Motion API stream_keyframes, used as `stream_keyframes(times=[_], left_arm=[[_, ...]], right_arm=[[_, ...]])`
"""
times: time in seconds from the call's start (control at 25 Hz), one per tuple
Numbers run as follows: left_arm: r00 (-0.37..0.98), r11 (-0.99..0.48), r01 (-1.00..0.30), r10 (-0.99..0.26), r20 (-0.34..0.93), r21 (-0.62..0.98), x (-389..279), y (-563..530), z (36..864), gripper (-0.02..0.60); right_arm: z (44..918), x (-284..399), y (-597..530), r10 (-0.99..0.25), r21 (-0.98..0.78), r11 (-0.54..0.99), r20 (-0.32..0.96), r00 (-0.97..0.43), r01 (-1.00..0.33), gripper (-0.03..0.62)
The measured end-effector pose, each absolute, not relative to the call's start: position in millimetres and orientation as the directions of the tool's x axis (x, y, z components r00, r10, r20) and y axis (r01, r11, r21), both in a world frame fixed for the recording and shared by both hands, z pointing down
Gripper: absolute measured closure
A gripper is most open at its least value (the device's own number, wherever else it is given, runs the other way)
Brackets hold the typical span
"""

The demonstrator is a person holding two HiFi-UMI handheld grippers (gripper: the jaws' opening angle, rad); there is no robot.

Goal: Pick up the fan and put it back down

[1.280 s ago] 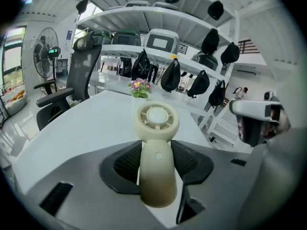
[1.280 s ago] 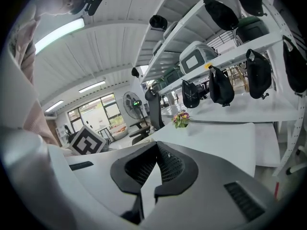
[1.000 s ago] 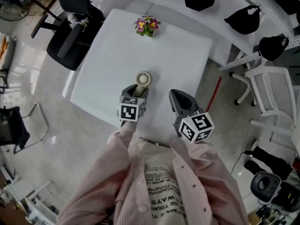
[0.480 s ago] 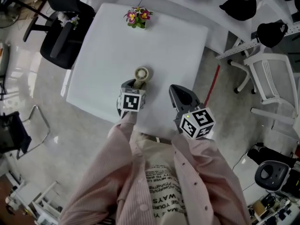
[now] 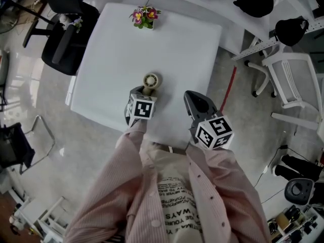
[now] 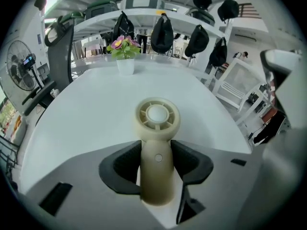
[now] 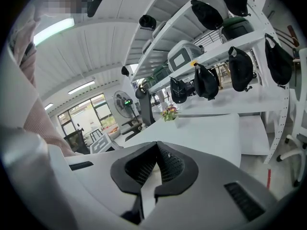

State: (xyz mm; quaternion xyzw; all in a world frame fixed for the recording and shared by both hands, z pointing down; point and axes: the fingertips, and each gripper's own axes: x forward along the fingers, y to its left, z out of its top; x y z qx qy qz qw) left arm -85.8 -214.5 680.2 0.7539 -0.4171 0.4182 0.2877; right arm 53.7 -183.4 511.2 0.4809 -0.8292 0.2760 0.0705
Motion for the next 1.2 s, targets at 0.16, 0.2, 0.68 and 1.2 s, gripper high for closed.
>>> stream_keyframes(times=[0.16, 0.2, 0.68, 1.2], left_arm=[[0.304, -0.500, -0.863, -0.392, 0.868, 0.077, -85.8, -214.0, 679.8, 0.399], [0.306, -0.504, -0.860, -0.390, 0.868, 0.076, -85.8, -212.8, 680.7, 0.399], [0.258, -0.482, -0.876, -0.474, 0.842, -0.003, -94.0, -210.7, 678.0, 0.322], [0.282, -0.471, -0.879, -0.631, 0.723, -0.068, -83.9, -196.7, 613.4, 0.487]], right_arm=[[511.8, 56.5, -181.3, -0.760, -0.394, 0.379, 0.383, -0.525, -0.837, 0.595], [511.9, 56.7, -180.8, -0.760, -0.397, 0.379, 0.383, -0.526, -0.836, 0.595], [511.6, 55.6, -177.4, -0.751, -0.411, 0.389, 0.376, -0.543, -0.824, 0.595], [499.3, 50.4, -179.4, -0.723, -0.391, 0.464, 0.351, -0.595, -0.795, 0.595]])
